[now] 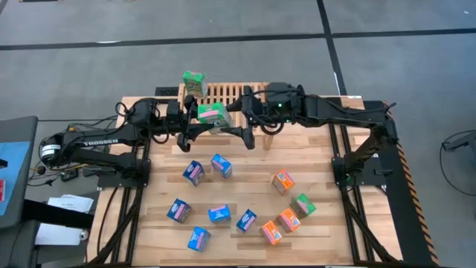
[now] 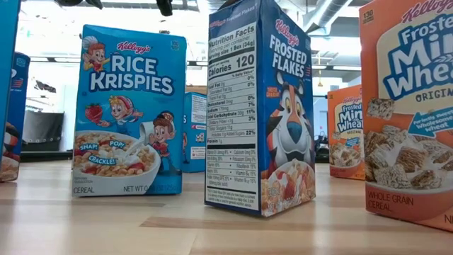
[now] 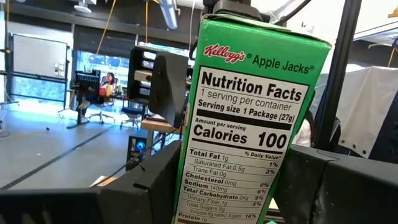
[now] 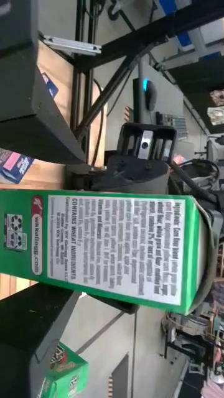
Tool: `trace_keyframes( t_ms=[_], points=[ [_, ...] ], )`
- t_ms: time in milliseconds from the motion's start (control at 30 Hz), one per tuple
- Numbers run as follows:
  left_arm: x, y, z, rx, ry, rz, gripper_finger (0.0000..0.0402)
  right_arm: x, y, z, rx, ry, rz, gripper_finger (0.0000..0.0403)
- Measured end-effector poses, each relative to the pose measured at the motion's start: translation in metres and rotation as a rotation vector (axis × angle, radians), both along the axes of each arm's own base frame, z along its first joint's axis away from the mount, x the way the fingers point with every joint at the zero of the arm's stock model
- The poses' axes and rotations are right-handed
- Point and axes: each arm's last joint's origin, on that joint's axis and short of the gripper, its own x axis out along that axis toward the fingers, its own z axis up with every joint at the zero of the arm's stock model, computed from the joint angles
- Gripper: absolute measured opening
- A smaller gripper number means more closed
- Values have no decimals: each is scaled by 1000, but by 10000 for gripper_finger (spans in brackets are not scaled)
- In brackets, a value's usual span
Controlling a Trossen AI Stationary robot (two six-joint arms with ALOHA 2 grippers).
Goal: Stack cereal on shelf
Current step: Put the top green cereal box on the shelf aligned with the other green cereal box
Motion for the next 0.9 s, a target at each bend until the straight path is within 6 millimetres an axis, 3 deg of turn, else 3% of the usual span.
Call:
trace_keyframes(
  t_ms=[900],
  points=[
    [0,1,0,-17,1,27,193,0,-2,1,2,-12,-7,202]
  ],
)
